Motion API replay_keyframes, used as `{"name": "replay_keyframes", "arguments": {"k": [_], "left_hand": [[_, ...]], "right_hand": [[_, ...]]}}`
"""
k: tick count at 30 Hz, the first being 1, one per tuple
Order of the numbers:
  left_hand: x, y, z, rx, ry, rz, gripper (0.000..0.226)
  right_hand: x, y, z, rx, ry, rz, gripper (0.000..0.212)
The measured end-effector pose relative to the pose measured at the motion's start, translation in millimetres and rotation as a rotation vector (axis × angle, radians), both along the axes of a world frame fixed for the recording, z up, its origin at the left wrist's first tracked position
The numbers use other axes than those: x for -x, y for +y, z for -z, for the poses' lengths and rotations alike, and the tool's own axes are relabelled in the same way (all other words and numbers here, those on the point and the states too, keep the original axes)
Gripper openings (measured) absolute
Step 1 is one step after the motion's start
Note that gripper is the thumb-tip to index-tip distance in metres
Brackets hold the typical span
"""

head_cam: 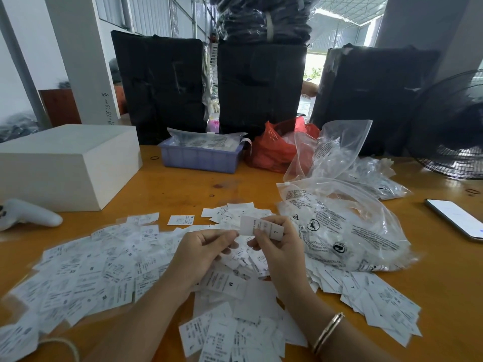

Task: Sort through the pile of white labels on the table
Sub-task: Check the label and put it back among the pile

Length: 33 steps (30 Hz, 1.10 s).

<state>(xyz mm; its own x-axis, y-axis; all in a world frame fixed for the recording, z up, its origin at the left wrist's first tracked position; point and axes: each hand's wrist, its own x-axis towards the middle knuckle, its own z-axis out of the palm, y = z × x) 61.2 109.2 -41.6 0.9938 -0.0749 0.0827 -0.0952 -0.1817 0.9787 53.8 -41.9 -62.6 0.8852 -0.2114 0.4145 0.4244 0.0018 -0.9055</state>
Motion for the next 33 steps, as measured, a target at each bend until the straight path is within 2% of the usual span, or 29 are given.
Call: {"name": "replay_keyframes", "arguments": {"k": [11,15,20,29,33], "left_hand": [[-0.6,0.5,0.8,-0.011,-0.004,0.009,0.033],[-1.2,0.6,2.2,-0.013,-0.019,-0.002,0.031],[-1.7,2.2,2.5,0.005,-0.023,0.004,0.047],[-3.9,2.2,5.6,-0.056,-0.026,-0.016,0.016],[-5.1,3.3,6.8,-0.047,-0.036,-0.035,0.013]], "right_hand": [[-0.3,-0.8,-0.4,-0.012,0.002,-0.032,0.017],[0.0,1.5,1.6,0.059,0.029,-0.049,0.019],[0.6,-1.4,0.6,-0.007,-0.029,-0.024,0.015],[1.6,2.0,0.3,0.139,0.032,-0.051,0.021],[2.1,1.4,-0.2,0.082,0.042,-0.068,0.021]]}}
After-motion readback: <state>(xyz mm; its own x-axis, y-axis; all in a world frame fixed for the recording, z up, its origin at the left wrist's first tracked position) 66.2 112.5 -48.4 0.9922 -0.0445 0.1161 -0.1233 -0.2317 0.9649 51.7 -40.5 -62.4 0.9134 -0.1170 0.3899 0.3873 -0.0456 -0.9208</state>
